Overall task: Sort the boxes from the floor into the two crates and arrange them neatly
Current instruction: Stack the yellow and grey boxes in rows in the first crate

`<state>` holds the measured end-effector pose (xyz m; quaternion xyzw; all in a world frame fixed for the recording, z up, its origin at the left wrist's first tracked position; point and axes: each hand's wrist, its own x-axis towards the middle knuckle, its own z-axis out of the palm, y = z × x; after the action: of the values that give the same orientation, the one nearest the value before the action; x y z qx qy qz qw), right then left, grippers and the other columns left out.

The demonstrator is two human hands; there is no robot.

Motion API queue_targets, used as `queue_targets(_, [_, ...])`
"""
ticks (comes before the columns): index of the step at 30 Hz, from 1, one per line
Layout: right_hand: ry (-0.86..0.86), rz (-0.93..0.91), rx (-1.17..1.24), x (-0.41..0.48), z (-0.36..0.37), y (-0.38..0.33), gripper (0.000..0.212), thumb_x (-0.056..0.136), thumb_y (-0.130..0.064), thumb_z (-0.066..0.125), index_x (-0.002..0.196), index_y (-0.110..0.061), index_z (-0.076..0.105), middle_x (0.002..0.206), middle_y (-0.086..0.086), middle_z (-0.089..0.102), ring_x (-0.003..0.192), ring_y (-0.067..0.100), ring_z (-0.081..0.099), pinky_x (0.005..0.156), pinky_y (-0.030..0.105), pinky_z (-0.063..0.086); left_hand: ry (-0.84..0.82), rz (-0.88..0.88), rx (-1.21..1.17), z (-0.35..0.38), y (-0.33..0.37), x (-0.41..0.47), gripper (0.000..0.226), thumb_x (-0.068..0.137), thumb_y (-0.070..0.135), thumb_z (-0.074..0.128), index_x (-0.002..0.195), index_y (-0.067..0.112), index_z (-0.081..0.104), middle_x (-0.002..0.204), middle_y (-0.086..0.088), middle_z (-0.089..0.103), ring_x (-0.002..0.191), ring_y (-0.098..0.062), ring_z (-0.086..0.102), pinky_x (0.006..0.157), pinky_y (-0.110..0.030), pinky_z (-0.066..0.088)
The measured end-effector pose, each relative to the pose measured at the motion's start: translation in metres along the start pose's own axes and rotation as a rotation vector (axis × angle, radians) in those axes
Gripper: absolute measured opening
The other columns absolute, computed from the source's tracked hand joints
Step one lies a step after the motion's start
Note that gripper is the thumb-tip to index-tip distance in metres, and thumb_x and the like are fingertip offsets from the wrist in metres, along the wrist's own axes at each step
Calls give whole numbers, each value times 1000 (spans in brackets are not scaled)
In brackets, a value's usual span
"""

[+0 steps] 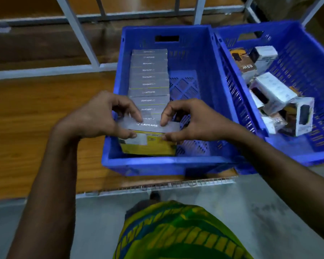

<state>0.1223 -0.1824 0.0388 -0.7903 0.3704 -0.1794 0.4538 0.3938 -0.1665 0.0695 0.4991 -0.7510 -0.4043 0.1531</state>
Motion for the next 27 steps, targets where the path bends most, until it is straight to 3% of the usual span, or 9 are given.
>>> queue_targets(4, [-91, -73, -62, 2, -2, -10, 27, 71, -21, 93, 89, -22, 73, 88, -12, 70, 75, 2, 60, 70, 16, 47, 14, -37, 68, 6, 5, -16, 40, 58, 18, 97, 89, 32, 77, 88, 3, 71, 83, -20, 63, 77, -49, 54])
queue_targets(7, [-100, -111, -43, 1, -5, -14, 25, 74, -18, 91, 90, -21, 73, 85, -16, 69, 75, -2, 62, 67, 8, 43, 21, -49, 80, 4, 7, -23, 39, 59, 25, 96, 91, 34, 77, 90, 4, 72, 86, -19, 65, 79, -50, 55])
queue_targets(10, [-117, -92, -39, 4, -3, -8, 24, 76, -20, 90, 93, -19, 73, 79, -25, 68, 73, 1, 64, 67, 10, 46, 22, -68, 91, 7, 5, -21, 38, 59, 29, 96, 92, 35, 77, 89, 4, 72, 83, -19, 64, 76, -50, 56])
queue_targets(13, [-67, -91, -169, 9, 5, 6, 25, 76, -23, 90, 95, -24, 73, 86, -22, 68, 77, 9, 64, 68, 10, 46, 56, -104, 173, 17, -4, -10, 36, 60, 25, 97, 89, 34, 77, 85, 2, 70, 79, -18, 62, 73, -47, 55])
queue_targets(18, [-57, -138, -280, 15, 13, 18, 26, 75, -28, 90, 95, -25, 75, 89, -19, 66, 81, 3, 63, 72, 6, 42, 80, -227, 314, 30, -6, -3, 33, 59, 26, 96, 86, 32, 77, 84, 7, 70, 80, -5, 61, 76, -34, 54])
queue_targets(22, [-145, -140, -343, 18, 25, 25, 28, 73, -40, 91, 94, -29, 76, 92, -11, 66, 83, 6, 63, 77, 17, 47, 3, -306, 501, 44, -4, 4, 27, 58, 20, 94, 78, 25, 76, 82, 5, 72, 79, -12, 66, 72, -30, 54])
queue_targets(24, [-233, -92, -370, 19, 28, 32, 27, 77, -42, 87, 100, -33, 78, 98, -10, 65, 87, 5, 62, 80, 16, 45, 34, -344, 689, 60, 1, 15, 20, 78, 11, 77, 95, 18, 72, 102, -8, 71, 97, -27, 69, 79, -35, 53])
queue_targets(27, [-258, -19, -452, 21, 33, 41, 29, 79, -28, 87, 106, -34, 79, 94, -6, 57, 79, 4, 55, 78, 20, 43, -20, -405, 901, 83, 1, 32, 33, 94, 5, 53, 125, 12, 57, 128, -13, 58, 120, -35, 59, 90, -42, 50])
